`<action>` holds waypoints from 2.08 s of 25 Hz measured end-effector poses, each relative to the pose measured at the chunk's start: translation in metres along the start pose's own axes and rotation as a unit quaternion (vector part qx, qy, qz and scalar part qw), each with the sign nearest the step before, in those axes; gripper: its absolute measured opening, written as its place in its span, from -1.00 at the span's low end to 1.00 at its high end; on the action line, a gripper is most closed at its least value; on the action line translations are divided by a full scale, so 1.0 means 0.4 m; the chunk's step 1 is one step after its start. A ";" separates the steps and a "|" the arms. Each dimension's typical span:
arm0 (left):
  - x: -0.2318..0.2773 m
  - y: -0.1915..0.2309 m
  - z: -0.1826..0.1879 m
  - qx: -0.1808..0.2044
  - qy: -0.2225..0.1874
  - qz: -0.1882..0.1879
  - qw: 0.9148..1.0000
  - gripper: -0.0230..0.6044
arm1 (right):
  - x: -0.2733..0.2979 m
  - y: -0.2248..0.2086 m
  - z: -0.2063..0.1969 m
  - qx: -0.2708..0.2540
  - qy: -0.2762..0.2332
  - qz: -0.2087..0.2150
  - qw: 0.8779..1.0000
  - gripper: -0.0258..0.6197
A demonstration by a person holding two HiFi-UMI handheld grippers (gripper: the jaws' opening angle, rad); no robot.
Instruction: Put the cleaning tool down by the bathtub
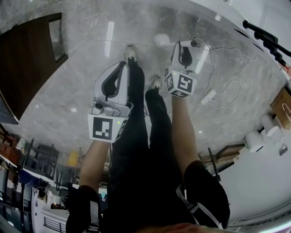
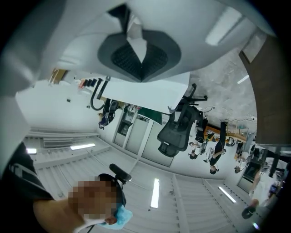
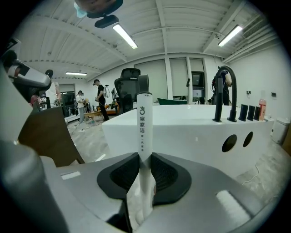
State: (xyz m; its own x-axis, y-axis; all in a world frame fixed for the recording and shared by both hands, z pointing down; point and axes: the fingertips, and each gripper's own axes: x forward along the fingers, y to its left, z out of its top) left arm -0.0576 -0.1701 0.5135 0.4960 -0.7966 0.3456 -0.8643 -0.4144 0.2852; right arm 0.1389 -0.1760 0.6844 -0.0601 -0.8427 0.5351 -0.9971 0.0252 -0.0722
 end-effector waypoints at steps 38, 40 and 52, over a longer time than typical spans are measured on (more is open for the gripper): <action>0.137 0.162 -0.210 -0.026 0.004 0.002 1.000 -0.90 | 0.371 0.047 -0.404 -0.010 0.065 0.012 0.998 -0.65; 0.138 0.166 -0.213 -0.027 0.004 0.003 1.000 -0.90 | 0.389 0.045 -0.404 -0.010 0.065 0.011 0.998 -0.65; 0.148 0.193 -0.215 -0.037 0.005 0.011 0.999 -0.90 | 0.489 0.030 -0.395 0.003 0.084 -0.001 0.996 -0.66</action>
State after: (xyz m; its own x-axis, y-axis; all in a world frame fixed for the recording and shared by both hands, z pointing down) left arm -0.0878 -0.2112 0.6328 0.4777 -0.8005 0.3618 -0.8667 -0.3624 0.3427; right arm 0.1077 -0.2556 0.9214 -0.0662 -0.7411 0.6682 -0.9968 0.0198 -0.0768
